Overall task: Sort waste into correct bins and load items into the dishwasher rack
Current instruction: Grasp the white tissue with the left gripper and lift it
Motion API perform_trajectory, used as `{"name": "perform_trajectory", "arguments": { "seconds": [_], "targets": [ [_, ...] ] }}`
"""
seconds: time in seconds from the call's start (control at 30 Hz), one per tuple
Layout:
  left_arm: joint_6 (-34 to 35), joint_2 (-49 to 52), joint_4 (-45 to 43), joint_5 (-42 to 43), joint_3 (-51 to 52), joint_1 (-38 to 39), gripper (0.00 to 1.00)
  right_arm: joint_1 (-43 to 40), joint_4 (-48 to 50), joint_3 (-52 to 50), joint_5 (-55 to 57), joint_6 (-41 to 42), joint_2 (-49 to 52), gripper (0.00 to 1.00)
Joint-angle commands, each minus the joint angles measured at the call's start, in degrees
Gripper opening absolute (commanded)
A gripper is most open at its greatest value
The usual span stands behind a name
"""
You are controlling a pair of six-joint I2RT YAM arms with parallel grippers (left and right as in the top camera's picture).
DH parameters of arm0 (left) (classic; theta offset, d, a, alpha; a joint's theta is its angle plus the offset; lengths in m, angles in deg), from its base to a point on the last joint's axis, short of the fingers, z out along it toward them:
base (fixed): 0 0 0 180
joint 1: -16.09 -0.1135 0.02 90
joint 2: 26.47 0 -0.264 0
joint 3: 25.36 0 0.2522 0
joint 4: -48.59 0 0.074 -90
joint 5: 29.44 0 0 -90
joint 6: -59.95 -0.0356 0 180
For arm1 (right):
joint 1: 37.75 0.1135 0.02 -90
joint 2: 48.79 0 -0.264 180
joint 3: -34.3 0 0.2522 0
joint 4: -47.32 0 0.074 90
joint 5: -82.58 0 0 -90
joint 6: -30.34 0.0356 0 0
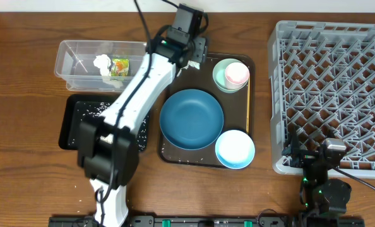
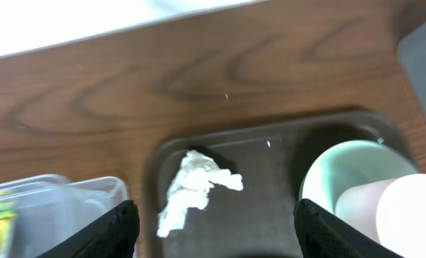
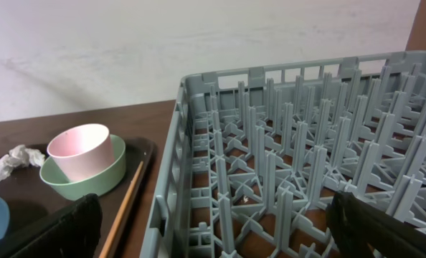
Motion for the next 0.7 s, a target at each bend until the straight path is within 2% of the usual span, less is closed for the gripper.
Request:
{"name": "perform_trajectory", "arguments": {
  "seconds": [0.0,0.17,0.3,0.53,0.6,0.67],
  "targets": [
    [0.2,5.0,-1.4,1.2,-0.1,-0.2,0.72,1.4,-0.2,-0.1,0.4,-0.4,-0.3,0.99],
    [0.2,10.9,-3.7,1.2,-0.1,-0.2,0.73,1.4,-0.2,-0.1,0.4,-0.4,-0.3,0.99],
    [0.2,14.4,-4.4,-2.6,-0.1,-0.3,0.82,1.4,-0.2,-0.1,0.4,-0.4,-0.3,0.99],
    [0.2,16.5,-4.9,-4.9,0.0,-0.8,0.85,1.4,-0.2,-0.1,0.4,-0.4,-0.3,0.99],
    [0.2,16.5,-4.9,-4.8,0.0,-0.9,0.84,1.4,-0.2,-0.1,0.4,-0.4,-0.3,0.99],
    [0.2,16.5,-4.9,-4.8,0.0,-0.8,0.75,1.4,-0.2,-0.1,0.4,-0.4,-0.3,0.99]
  ]
}}
